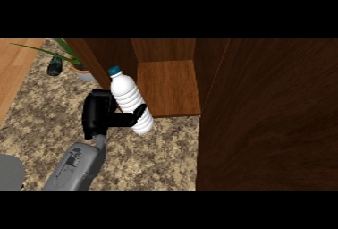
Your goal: Pick up the bottled water, place it into the cabinet and close the cabinet
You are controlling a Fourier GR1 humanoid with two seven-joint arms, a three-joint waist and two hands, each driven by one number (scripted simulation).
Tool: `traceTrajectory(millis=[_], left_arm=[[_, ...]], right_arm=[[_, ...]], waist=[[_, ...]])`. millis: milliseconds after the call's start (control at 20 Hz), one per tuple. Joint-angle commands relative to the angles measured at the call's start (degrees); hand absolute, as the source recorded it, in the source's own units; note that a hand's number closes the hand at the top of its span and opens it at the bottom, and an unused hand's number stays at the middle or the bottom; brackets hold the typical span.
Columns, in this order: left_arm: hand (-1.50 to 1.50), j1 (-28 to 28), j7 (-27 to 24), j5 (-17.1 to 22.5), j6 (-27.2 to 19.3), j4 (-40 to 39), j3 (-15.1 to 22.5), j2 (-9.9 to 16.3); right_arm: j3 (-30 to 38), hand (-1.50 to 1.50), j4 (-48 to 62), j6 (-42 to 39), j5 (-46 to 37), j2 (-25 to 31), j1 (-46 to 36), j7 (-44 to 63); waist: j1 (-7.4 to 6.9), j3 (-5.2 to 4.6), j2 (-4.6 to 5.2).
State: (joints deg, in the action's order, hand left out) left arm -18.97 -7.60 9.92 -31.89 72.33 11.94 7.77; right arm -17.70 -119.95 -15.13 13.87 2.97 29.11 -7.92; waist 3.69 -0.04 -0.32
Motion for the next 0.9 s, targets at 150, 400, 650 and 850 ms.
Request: traceTrajectory(millis=[150, 400, 650, 850], left_arm=[[1.5, -16.42, 3.0, -4.46, -2.0, -10.09, 1.41, -2.09], [1.5, -17.23, 4.86, -8.64, -4.84, -11.7, 2.11, 1.08], [1.5, -17.35, 5.62, -12.92, -8.18, -14.35, 3.58, 1.97], [-1.5, -17.13, 6.13, -14.9, -10.27, -15.83, 4.12, 2.6]], right_arm=[[-0.19, -1.5, 0.25, -0.91, 0.41, 0.9, -0.18, 0.59], [0.92, -1.5, -0.09, -1.32, 1.47, 1.25, -1.34, 0.58], [1.0, -1.5, 1.11, -0.99, 1.57, 0.89, -2.34, 1.02], [1.88, -1.5, 0.78, -1.52, 3.06, 1.46, -2.22, 1.38]], waist=[[3.74, 0.01, 1.72], [3.92, 0.09, 1.86], [3.76, 0.06, 1.98], [4.05, 0.05, 2.08]])
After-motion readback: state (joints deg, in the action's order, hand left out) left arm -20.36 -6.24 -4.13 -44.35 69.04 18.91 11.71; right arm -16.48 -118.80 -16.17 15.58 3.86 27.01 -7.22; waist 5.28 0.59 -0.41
